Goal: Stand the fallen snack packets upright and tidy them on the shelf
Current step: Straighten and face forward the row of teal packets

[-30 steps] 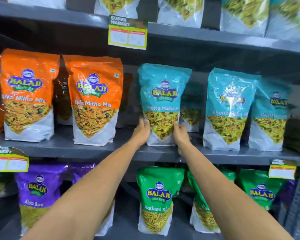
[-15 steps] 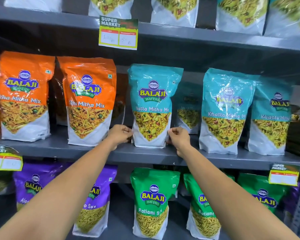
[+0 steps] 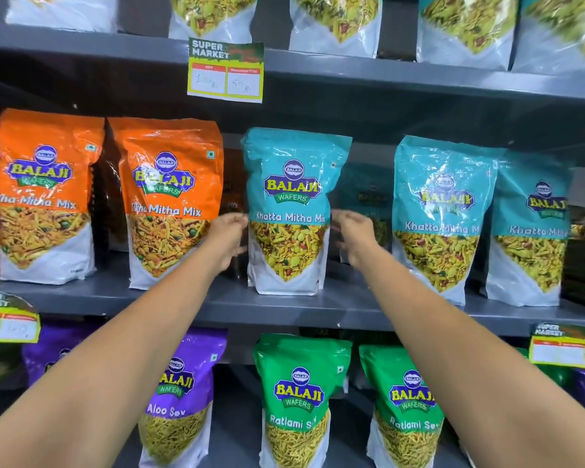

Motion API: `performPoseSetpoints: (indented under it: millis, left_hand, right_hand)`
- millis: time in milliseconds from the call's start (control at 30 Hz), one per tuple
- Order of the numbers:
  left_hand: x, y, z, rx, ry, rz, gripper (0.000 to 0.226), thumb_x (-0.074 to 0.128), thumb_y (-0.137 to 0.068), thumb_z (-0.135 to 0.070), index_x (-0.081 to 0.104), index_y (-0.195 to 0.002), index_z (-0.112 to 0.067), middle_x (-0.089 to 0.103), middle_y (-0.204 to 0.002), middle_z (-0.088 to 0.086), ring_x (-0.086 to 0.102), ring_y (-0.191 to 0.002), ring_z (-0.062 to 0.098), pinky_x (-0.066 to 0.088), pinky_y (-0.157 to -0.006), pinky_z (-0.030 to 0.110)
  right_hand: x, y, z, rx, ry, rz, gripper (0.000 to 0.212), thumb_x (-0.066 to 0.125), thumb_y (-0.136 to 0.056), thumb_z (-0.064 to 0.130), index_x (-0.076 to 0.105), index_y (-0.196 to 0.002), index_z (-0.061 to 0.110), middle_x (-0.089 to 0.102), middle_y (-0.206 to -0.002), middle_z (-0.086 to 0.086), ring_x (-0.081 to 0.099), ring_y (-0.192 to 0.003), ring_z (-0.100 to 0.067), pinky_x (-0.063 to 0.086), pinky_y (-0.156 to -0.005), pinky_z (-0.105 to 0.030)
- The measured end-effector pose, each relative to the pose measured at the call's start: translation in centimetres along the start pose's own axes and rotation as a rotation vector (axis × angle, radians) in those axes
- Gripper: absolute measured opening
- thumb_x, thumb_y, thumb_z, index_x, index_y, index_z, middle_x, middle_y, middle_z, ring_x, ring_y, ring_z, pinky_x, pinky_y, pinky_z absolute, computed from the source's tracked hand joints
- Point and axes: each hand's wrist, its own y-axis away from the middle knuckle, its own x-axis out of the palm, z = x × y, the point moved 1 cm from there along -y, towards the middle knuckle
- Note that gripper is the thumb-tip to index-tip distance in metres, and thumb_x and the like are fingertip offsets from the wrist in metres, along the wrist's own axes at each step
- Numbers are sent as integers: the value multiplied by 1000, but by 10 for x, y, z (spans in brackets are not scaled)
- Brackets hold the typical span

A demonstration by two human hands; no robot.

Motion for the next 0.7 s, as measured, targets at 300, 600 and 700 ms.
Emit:
performPoseSetpoints:
  millis: [300, 600, 700]
  left_hand:
    - [15, -18, -9, 117, 49, -163, 7, 52, -93, -20, 59, -92, -19, 65, -117, 10, 61, -106, 27, 52, -92, 41]
    - [13, -19, 0, 237, -8, -101, 12, 44, -97, -22, 54, -101, -20, 61, -114, 8, 57, -107, 26, 52, -87, 38]
    - [15, -11, 9, 145, -50, -126, 42, 34, -96, -45, 49, -125, -18, 54, -135, 10, 52, -119, 28, 43, -102, 45]
  right_hand:
    - [16, -15, 17, -102, -91, -63, 10, 58, -89, 11, 67, -86, 12, 66, -89, 1, 61, -86, -11, 52, -67, -22]
    - [14, -9, 5, -123, -235, -159, 7, 58, -90, 13, 64, -88, 11, 66, -91, -1, 62, -88, -14, 56, -80, -28]
    - [19, -4, -2, -69, -241, -84, 19, 53, -92, 35, 64, -89, 19, 67, -100, -2, 61, -103, -22, 50, -92, -39]
